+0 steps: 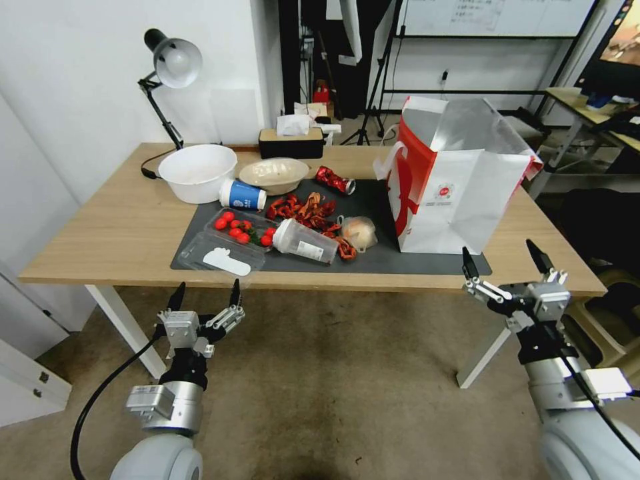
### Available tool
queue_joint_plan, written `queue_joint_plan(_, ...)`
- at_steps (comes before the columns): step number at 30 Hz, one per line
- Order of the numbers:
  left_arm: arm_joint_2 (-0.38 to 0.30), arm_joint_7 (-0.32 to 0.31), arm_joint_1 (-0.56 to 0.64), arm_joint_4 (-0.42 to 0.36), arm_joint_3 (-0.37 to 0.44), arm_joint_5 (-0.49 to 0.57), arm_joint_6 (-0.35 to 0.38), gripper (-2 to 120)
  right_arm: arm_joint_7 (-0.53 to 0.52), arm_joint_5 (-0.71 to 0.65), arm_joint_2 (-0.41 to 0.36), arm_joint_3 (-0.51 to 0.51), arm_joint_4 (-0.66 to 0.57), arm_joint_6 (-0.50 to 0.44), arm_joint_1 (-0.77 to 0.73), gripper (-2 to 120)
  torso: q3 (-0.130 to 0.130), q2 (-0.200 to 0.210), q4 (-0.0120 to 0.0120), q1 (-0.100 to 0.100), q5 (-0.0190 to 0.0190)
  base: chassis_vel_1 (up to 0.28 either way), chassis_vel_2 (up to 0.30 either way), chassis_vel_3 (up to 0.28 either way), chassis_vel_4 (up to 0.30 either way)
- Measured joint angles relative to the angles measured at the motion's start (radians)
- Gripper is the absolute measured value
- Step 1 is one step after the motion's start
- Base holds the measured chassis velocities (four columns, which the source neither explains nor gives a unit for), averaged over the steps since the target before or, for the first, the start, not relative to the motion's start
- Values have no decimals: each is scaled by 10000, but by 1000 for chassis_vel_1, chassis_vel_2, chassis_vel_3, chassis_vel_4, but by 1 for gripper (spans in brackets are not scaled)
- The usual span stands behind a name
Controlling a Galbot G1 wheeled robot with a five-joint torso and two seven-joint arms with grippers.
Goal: Pick up the food delivery bag from the floor and place it on the table.
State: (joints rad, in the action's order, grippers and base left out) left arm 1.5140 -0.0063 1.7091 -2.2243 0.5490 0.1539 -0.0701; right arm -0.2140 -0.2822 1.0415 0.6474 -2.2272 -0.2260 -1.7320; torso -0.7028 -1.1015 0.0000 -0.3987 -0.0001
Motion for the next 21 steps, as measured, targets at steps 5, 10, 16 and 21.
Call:
queue_joint_plan(5,4,10,-2,77,-16,-10,-39,100,-197,355,228,-250,588,-409,-291,100,0,0,-1,0,0,0,0,0,0)
queue_joint_plan(10,-11,40,-19,146,-15,-10,-106,100,-275,513,398,-387,1080,-812,-319,100,0,0,0,-1,2,0,0,0,0)
queue_joint_plan(16,-26,82,-30,245,-15,-10,-222,100,-99,539,580,-534,1268,-1035,-419,100,0,1,-1,-1,1,0,0,0,0)
queue_joint_plan(21,-54,121,-44,279,-18,-1,-266,100,166,392,637,-564,1339,-1119,-450,100,-1,1,-1,-1,1,0,0,0,0)
